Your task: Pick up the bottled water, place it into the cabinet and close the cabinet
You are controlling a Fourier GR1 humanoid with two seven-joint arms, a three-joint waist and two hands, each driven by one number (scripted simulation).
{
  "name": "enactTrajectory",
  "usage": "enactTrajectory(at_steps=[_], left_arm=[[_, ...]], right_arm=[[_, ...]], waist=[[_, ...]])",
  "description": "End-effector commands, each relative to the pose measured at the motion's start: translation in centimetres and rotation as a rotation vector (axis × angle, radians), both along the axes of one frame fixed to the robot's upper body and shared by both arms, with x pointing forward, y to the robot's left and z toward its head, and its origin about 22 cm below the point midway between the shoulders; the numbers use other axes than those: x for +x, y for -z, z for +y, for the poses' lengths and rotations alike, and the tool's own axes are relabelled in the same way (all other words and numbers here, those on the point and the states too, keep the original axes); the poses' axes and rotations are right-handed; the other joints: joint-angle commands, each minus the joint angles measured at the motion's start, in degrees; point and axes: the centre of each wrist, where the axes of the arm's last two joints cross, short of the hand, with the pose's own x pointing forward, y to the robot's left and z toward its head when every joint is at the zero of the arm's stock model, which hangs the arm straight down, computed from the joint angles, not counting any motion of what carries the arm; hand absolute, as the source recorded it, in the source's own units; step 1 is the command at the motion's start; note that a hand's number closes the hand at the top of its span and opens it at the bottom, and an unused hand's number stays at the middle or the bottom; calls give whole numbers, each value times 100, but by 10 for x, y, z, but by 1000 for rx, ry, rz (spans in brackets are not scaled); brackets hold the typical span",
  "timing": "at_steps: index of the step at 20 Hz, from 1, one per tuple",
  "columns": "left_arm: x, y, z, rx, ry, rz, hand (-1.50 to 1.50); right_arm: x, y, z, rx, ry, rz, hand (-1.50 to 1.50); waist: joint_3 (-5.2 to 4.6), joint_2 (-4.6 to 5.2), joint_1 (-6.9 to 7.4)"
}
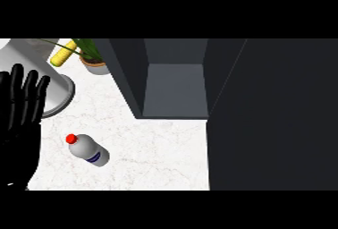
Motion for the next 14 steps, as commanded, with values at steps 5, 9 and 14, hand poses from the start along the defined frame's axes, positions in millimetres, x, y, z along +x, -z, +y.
enactTrajectory(at_steps=[5, 9, 14], left_arm=[[-21, -18, 5, 11, 344, 42, -150], [-29, 51, 4, -258, 361, 504, -150], [-54, 27, 34, -275, 382, 566, -150]], right_arm=[[-38, -2, -9, -70, -43, -23, -150], [-35, 29, 16, 240, -171, 257, -150], [-68, 18, 10, 258, -212, 313, -150]], waist=[[49, 158, -80], [46, 206, 5], [47, 168, -20]])
